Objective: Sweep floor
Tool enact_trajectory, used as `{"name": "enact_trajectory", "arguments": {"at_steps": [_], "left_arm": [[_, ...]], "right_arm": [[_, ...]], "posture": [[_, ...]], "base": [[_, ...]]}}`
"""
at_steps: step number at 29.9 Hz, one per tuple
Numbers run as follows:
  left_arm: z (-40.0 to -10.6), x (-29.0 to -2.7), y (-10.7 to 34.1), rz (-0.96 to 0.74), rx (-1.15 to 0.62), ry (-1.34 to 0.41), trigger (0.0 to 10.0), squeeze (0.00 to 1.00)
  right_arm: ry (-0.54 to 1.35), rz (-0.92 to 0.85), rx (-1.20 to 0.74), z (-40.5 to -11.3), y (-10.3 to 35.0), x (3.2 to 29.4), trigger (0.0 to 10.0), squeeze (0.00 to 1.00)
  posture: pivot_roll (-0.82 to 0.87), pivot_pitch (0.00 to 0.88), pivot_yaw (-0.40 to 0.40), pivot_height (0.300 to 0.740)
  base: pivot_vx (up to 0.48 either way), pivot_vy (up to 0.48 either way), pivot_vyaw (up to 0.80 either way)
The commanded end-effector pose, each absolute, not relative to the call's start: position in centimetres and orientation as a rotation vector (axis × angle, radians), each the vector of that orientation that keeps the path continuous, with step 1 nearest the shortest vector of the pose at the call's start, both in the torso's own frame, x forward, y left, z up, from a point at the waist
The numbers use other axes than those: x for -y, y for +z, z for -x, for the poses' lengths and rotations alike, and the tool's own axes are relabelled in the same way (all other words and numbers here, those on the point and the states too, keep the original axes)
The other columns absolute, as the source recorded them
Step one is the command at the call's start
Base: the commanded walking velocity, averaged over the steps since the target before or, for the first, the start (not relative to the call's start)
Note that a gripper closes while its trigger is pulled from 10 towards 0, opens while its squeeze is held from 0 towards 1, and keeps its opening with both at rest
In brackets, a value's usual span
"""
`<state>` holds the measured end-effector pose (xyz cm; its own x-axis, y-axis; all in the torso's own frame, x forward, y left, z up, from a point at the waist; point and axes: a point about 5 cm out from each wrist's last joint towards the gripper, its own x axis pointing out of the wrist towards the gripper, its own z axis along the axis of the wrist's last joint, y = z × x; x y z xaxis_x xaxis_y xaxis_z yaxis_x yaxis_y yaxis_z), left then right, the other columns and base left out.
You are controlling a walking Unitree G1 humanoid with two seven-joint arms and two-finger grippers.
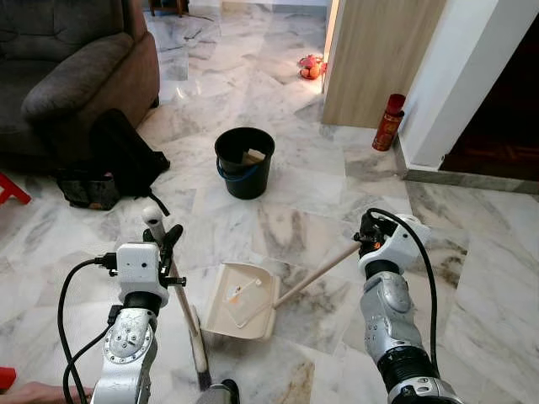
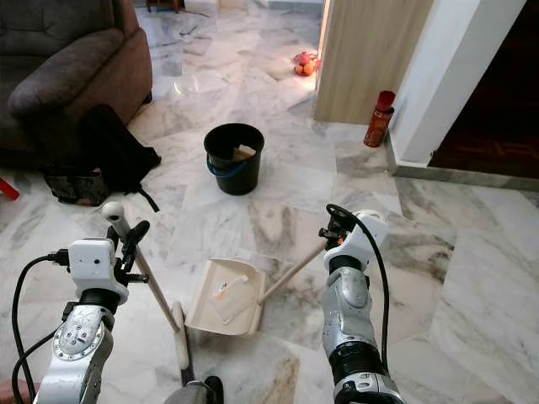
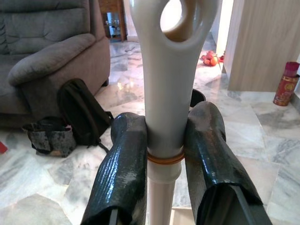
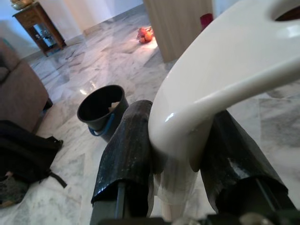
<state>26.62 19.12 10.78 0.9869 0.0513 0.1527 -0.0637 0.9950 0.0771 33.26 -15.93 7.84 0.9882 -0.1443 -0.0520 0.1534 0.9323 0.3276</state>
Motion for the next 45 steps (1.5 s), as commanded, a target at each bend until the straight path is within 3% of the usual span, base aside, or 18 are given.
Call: {"name": "enact_trajectory", "arguments": {"at_steps": [1,25,34,45], "left_arm": [[-26.5,-19.2,11.5,-0.084,0.178,0.055,10.0,0.0],[-26.5,-19.7,11.7,-0.088,0.188,0.071,10.0,0.0],[-26.5,-19.8,11.8,-0.086,0.19,0.078,10.0,0.0],[-24.7,-21.0,10.9,-0.167,0.158,0.117,10.0,0.0]], "right_arm": [[-0.136,-0.365,0.021,-33.8,9.1,15.7,10.0,0.0],[-0.093,-0.356,0.032,-33.8,9.5,15.1,10.0,0.0],[-0.076,-0.354,0.035,-33.8,9.6,15.1,10.0,0.0],[-0.078,-0.361,0.03,-33.8,9.5,15.3,10.0,0.0]], "posture": [[0.16,0.087,-0.013,0.74],[0.16,0.099,-0.014,0.74],[0.16,0.113,-0.017,0.74],[0.16,0.12,-0.019,0.74]], "base": [[0.251,0.0,0.0],[0.353,0.0,0.0],[0.375,0.0,0.53],[0.376,0.0,0.0]]}}
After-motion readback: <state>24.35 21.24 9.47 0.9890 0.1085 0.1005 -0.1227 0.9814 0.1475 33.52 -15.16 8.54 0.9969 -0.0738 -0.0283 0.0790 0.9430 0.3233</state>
